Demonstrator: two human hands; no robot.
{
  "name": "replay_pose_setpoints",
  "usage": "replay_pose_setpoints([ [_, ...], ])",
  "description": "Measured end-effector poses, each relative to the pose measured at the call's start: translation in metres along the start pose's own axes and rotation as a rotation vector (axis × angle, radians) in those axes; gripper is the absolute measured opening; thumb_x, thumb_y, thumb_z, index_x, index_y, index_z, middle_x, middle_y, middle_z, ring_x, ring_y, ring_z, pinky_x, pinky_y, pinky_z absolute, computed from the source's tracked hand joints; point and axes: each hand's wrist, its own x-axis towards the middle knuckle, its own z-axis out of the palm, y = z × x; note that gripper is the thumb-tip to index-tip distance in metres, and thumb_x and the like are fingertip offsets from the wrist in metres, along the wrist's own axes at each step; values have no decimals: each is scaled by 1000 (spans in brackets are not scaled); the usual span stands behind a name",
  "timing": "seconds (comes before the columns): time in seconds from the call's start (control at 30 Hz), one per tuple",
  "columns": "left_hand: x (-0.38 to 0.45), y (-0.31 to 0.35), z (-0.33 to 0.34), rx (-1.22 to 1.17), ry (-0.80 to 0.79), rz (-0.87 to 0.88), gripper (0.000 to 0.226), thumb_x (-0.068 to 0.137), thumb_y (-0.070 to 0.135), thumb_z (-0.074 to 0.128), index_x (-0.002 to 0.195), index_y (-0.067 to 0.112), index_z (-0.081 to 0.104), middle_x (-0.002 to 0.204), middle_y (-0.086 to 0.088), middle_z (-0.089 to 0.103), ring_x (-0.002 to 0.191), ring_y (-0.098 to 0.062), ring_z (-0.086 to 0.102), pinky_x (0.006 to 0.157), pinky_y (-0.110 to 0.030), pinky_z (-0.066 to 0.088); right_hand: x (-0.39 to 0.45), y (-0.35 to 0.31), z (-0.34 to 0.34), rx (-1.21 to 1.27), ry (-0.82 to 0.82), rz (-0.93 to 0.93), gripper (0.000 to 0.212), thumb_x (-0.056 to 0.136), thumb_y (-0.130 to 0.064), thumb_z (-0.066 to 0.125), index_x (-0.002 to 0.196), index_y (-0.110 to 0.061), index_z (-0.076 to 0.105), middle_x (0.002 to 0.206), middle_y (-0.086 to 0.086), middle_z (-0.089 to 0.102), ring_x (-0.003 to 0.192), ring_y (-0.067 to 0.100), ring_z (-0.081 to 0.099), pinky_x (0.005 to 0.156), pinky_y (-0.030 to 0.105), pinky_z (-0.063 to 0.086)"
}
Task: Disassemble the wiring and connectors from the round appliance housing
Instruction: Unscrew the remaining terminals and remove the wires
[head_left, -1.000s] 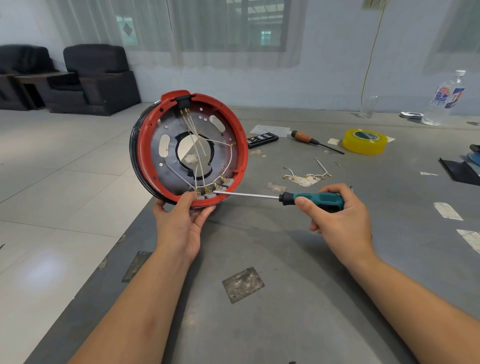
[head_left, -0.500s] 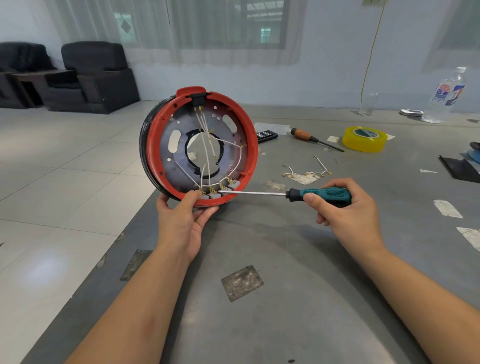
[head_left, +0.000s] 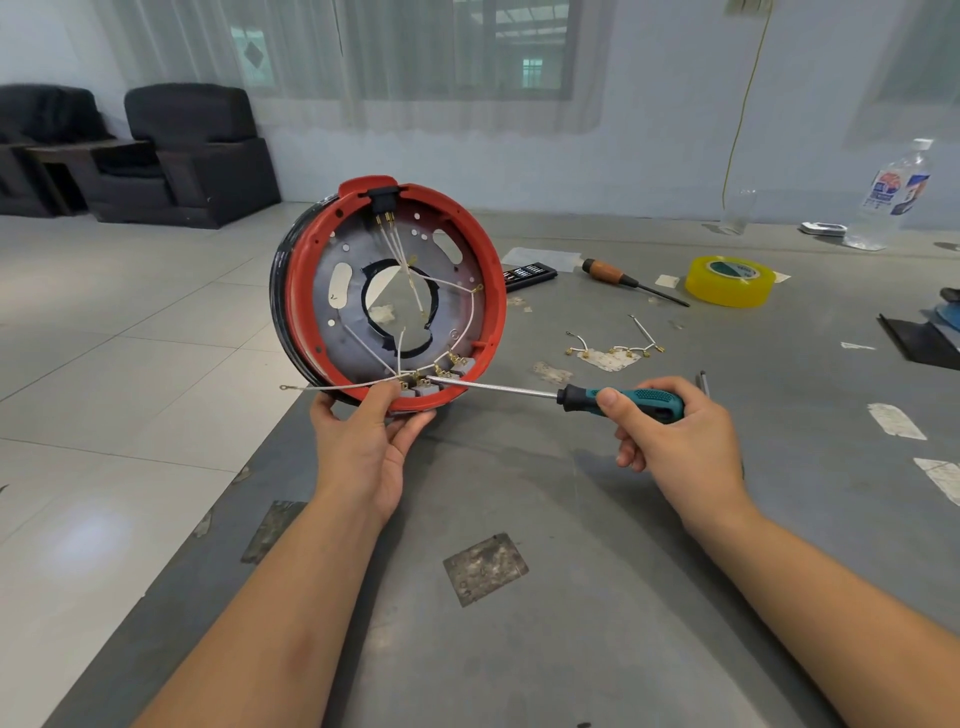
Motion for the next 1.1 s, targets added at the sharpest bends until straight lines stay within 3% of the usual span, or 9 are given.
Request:
replay_pose_setpoints([
  [0.23,3,0,-2,21,-7,0,58,93,-6,70,138,22,45,110,-14,74,94,-34,80,77,-48,67,6,4,-4,89,11,31,51,69,-52,85,100,-18,65,71,8,71,52,22,64,48,24,51],
  [0.4,3,-1,-3,47,-53,25,51,93,-7,68,128,24,47,83,-4,80,89,-33,80,82,-53,66,11,4,-12,136,7,11,25,84,-36,82,92,-20,65,70,9,69,51,21,58,45,25,47],
  [0.47,3,0,-3,52,-68,24,53,93,-8,67,131,23,46,80,-5,79,87,-32,80,82,-53,66,13,2,-16,119,12,-8,13,89,-28,78,87,-23,66,67,9,68,48,19,56,43,25,45],
  [0.6,3,2,-3,68,-66,21,61,93,-7,68,140,22,44,80,-1,80,90,-31,80,84,-53,65,13,2,-19,-9,0,-84,13,89,-22,75,83,-24,64,72,6,69,48,16,57,47,25,51],
  [0.83,3,4,-3,97,-55,17,58,92,-8,70,133,26,49,102,-8,76,97,-36,79,83,-51,66,10,13,-9,-112,-263,-67,11,89,-26,77,90,-29,67,70,6,71,55,14,63,51,22,49],
  [0.9,4,5,-3,110,-58,24,54,92,-8,71,124,29,51,93,-4,79,97,-36,79,82,-50,66,12,17,-12,-263,-340,-68,16,84,-37,80,93,-32,67,75,2,72,61,10,63,56,26,51],
  [0.97,4,6,-3,118,-63,25,52,91,-7,72,120,31,51,83,1,81,96,-35,80,81,-49,66,13,20,-16,-476,-426,-141,21,80,-47,82,93,-38,68,86,-13,72,76,3,65,64,17,50],
  [1.03,4,6,-2,121,-71,26,53,91,-7,72,120,32,52,82,3,81,95,-35,80,81,-49,67,12,18,-16,-592,-518,-230,21,82,-53,78,98,-42,70,94,-26,70,94,-5,63,74,9,47],
  [1.1,3,6,-2,124,-82,28,53,91,-7,72,121,32,52,83,2,81,95,-34,80,81,-49,67,12,16,-14,-729,-576,-356,24,87,-56,69,106,-41,69,98,-28,67,100,-2,60,81,10,45],
])
